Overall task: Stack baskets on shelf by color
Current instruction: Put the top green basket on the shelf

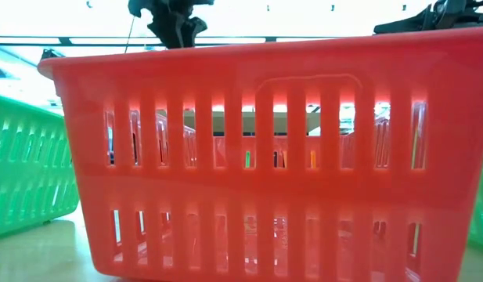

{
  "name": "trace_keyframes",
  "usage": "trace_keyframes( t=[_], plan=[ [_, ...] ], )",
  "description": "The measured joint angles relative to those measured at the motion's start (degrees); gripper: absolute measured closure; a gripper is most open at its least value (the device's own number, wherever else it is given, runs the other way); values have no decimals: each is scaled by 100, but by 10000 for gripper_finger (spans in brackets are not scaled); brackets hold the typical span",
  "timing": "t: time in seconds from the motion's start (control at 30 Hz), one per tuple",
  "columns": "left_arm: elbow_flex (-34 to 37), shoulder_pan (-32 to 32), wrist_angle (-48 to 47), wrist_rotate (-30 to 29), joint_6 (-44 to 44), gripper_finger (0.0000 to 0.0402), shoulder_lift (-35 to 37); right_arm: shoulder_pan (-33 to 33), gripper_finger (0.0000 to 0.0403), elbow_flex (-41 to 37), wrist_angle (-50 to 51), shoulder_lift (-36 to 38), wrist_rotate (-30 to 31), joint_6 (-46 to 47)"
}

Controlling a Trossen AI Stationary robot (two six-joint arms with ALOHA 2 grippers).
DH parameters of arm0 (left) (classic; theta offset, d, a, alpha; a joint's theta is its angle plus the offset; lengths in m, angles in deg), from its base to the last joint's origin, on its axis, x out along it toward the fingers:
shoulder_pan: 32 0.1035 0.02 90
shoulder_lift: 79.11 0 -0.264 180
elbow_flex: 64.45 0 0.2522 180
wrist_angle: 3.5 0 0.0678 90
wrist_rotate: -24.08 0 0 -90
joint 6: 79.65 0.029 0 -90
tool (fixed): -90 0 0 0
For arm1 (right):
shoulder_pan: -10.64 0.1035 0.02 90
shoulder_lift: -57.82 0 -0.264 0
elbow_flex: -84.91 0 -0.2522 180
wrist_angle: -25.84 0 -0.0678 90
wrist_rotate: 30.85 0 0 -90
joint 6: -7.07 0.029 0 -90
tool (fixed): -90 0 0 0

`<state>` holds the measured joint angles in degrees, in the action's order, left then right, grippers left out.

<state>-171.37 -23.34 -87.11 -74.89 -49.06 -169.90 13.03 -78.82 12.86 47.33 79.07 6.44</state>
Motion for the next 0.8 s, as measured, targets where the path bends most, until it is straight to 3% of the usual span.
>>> trace_keyframes(
  t=[0.23,0.53,0.8],
  plan=[
    [4,-674,301,154,-285,230,-600,2,293,0,83,-1,-2,1],
    [48,-830,273,293,-249,230,-1753,0,293,0,83,2,-2,3],
    [843,-857,1161,413,61,230,-2150,0,293,0,140,-1,-2,-89]
  ],
)
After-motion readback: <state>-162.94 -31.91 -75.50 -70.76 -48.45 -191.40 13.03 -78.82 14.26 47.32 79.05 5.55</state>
